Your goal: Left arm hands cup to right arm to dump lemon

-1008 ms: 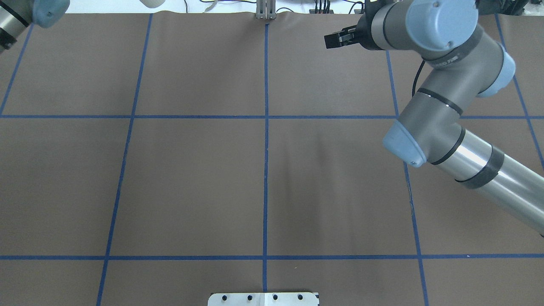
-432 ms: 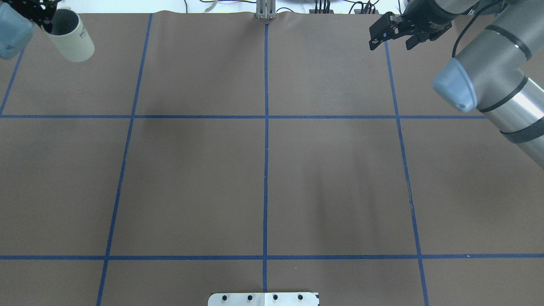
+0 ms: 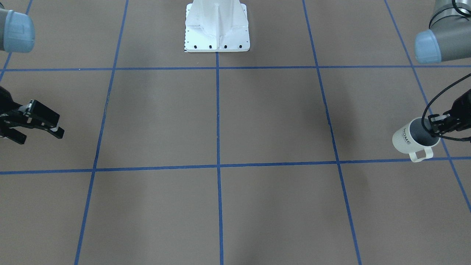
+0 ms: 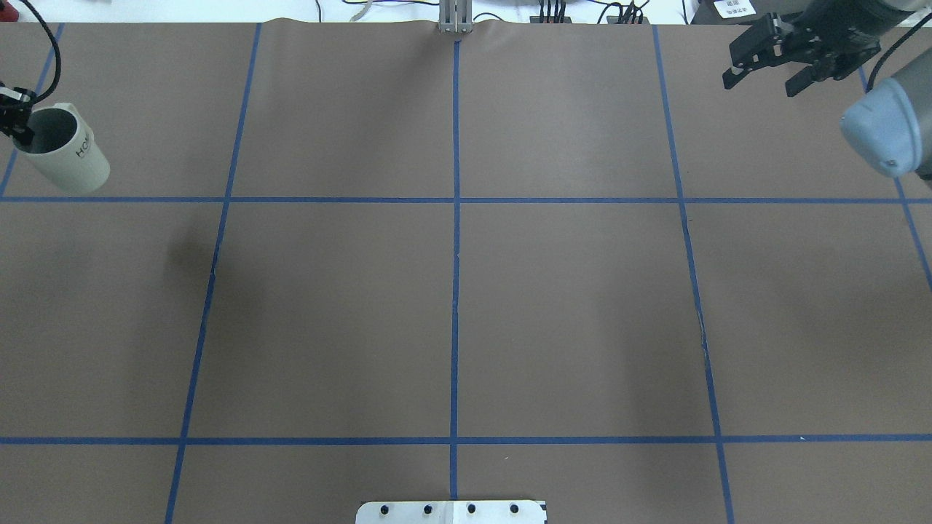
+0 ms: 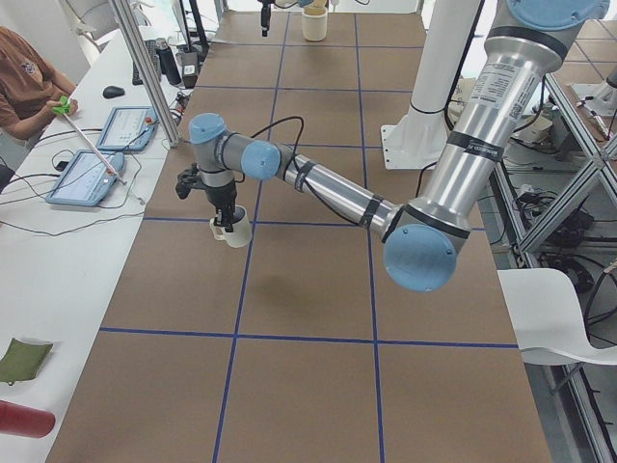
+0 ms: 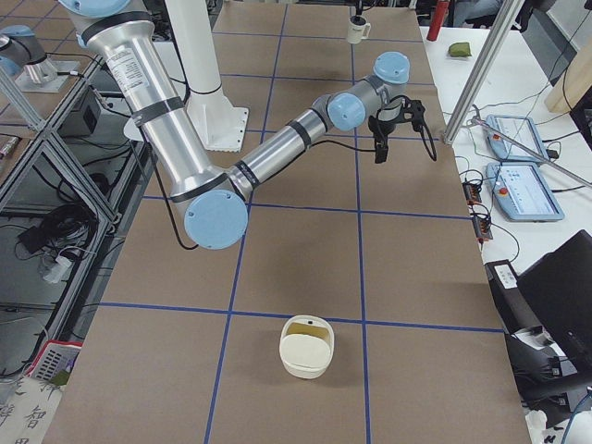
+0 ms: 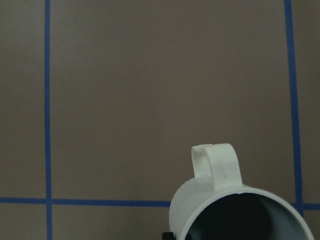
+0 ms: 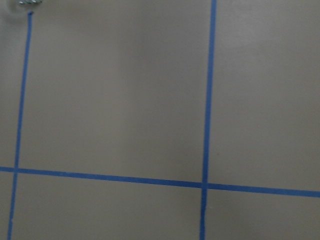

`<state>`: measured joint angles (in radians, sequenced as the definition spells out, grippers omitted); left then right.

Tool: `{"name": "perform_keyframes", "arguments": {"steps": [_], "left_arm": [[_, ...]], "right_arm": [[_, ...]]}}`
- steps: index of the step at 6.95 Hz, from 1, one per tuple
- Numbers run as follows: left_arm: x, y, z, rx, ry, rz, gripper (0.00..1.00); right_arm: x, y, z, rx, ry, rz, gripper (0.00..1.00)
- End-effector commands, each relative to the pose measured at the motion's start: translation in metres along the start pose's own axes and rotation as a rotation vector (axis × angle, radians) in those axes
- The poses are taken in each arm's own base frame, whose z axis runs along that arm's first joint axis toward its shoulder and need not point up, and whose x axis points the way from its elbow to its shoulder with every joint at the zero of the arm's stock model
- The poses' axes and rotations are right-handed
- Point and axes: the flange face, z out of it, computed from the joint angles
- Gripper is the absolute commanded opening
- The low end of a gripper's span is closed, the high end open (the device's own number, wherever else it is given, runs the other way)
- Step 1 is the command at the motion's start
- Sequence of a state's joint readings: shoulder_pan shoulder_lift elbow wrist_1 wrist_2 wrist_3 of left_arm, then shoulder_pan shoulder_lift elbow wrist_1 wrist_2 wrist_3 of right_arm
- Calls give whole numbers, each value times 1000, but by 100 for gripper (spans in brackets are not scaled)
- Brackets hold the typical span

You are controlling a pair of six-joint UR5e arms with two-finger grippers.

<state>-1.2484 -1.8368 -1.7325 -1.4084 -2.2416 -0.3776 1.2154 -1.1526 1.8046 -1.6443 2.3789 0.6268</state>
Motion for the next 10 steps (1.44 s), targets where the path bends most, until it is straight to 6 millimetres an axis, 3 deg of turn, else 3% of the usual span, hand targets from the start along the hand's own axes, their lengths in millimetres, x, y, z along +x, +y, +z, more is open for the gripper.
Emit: {"name": "perform_keyframes", "arguments": {"steps": [1, 2, 4, 8, 9, 10], "left_arm": [[-19, 77, 36, -6, 39, -32, 0], [-12, 101, 68, 22, 78, -42, 0], [-12, 113, 80, 9, 82, -49, 0], [-19, 116, 116, -55, 53, -57, 0], [-21, 116, 119, -60, 49, -61, 9], [-22, 116, 120, -62, 48, -61, 63]], "right_arm": [[67, 18, -27, -53, 67, -73, 100], [86, 23, -41, -82, 92, -104, 100], [148, 44, -45, -122, 117, -170, 100], [177, 69, -42, -140, 125, -146, 100], [175, 70, -45, -134, 121, -149, 100], [175, 72, -46, -129, 123, -136, 100]]}}
